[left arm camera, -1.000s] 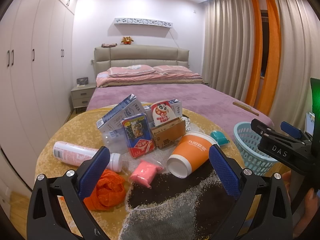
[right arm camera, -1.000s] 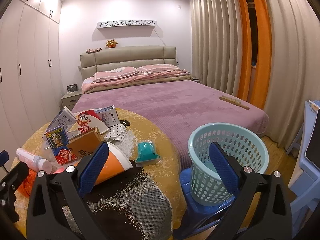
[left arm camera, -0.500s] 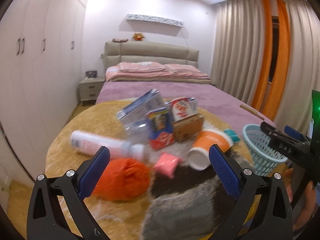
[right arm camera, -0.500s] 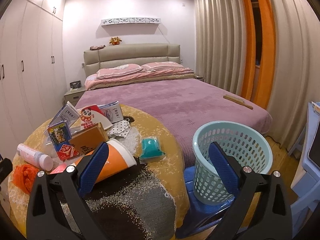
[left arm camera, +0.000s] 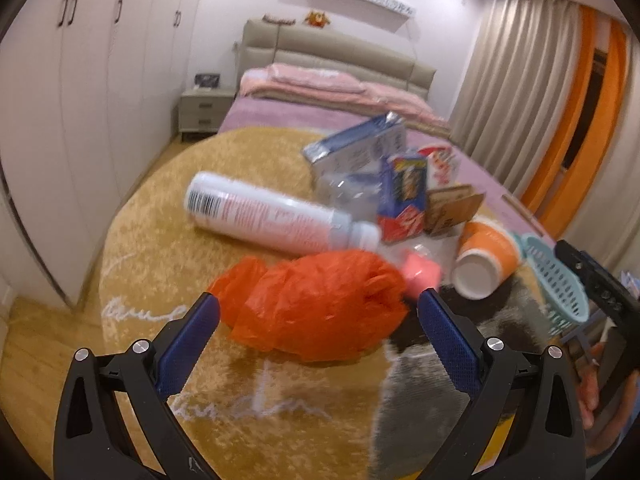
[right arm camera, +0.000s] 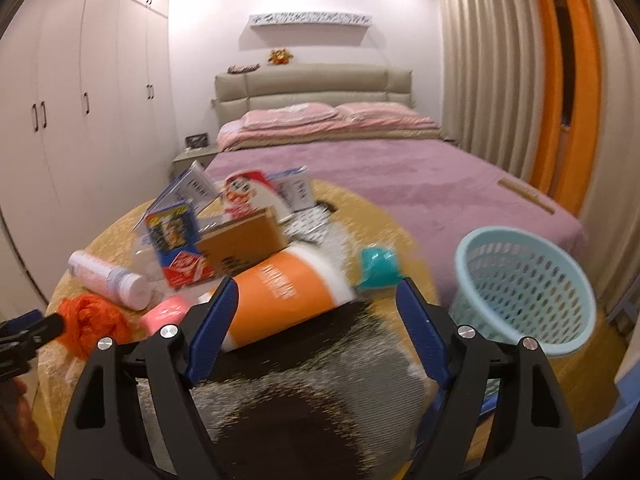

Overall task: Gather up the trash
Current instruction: 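Grasp the orange plastic bag with the left tool while the right tool grasps the orange paper cup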

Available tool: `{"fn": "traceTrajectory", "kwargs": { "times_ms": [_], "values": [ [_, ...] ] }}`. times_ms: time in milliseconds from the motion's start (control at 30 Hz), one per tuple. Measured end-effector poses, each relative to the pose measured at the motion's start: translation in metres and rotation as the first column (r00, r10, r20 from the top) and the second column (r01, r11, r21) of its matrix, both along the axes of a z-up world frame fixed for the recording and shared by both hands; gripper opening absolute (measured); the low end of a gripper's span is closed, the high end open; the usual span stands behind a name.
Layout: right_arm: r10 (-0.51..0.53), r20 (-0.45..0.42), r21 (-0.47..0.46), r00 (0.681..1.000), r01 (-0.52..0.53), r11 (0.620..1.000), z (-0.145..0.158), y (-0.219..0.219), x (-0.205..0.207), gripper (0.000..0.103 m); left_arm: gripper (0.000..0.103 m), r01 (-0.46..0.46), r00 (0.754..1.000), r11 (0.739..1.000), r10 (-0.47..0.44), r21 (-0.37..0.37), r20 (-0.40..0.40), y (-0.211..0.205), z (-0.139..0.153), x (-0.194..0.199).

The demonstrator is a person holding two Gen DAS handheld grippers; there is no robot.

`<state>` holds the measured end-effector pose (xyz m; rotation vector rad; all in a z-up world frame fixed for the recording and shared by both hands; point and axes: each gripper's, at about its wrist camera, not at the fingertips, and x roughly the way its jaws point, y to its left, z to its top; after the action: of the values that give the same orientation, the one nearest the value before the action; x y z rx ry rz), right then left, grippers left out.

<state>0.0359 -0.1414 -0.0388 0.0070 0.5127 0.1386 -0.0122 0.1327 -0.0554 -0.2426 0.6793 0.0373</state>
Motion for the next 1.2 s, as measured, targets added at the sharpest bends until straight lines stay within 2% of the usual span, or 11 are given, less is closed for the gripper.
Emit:
{"fn": "traceTrajectory", "kwargs": {
  "times_ms": [233, 400, 567, 633, 667, 700, 800, 967, 1133, 1167, 1200],
  "values": [
    [0.060, -0.075, 0.018, 0.995, -0.059, 0.998, -0.015, 0.023, 0.007, 0.077, 0.095, 0.031, 0.997, 0.999, -0.030, 0.013, -0.075, 0.007, -0.025, 0.020],
    [0.066, -0.098, -0.043, 0.993, -0.071, 0.997, -0.027, 0.043, 0.011, 0.077, 0.089, 0.062, 0.995, 0.998, -0.063, -0.012, -0.079, 0.007, -0.029, 0.022],
    [0.031, -0.121, -0.111, 0.992, -0.044, 0.993, -0.037, 0.052, 0.022, 0.075, 0.082, 0.082, 0.994, 0.996, -0.084, -0.027, -0.075, 0.003, -0.029, 0.023],
    [0.045, -0.132, -0.106, 0.990, -0.059, 0.993, -0.038, 0.051, 0.023, 0.050, 0.079, 0.090, 0.993, 0.996, -0.091, -0.021, -0.072, 0.000, -0.028, 0.024],
    [0.055, -0.138, -0.102, 0.989, -0.069, 0.992, -0.039, 0.051, 0.023, 0.045, 0.077, 0.095, 0.993, 0.995, -0.096, -0.014, -0.068, -0.001, -0.027, 0.023],
    [0.062, -0.142, -0.104, 0.988, -0.077, 0.992, -0.038, 0.050, 0.022, 0.035, 0.075, 0.098, 0.993, 0.995, -0.098, -0.011, -0.067, -0.002, -0.026, 0.023],
    [0.066, -0.133, -0.118, 0.989, -0.082, 0.990, -0.038, 0.046, 0.018, 0.026, 0.067, 0.108, 0.992, 0.994, -0.109, -0.015, -0.062, -0.003, -0.025, 0.022],
    [0.053, -0.127, -0.120, 0.991, -0.068, 0.990, -0.037, 0.022, 0.009, 0.024, 0.056, 0.113, 0.992, 0.993, -0.114, -0.012, -0.051, -0.005, -0.022, 0.019],
    [0.021, -0.118, -0.082, 0.993, -0.031, 0.996, -0.030, -0.006, 0.003, 0.025, 0.047, 0.125, 0.991, 0.992, -0.124, 0.002, -0.040, -0.011, -0.019, 0.018],
    [0.031, -0.124, -0.064, 0.992, -0.039, 0.997, -0.029, -0.010, 0.003, 0.026, 0.047, 0.124, 0.991, 0.992, -0.124, 0.004, -0.039, -0.012, -0.019, 0.019],
    [0.037, -0.130, -0.047, 0.991, -0.044, 0.998, -0.027, -0.013, 0.003, 0.037, 0.046, 0.124, 0.992, 0.992, -0.124, 0.004, -0.038, -0.013, -0.018, 0.019]
  ]
}}
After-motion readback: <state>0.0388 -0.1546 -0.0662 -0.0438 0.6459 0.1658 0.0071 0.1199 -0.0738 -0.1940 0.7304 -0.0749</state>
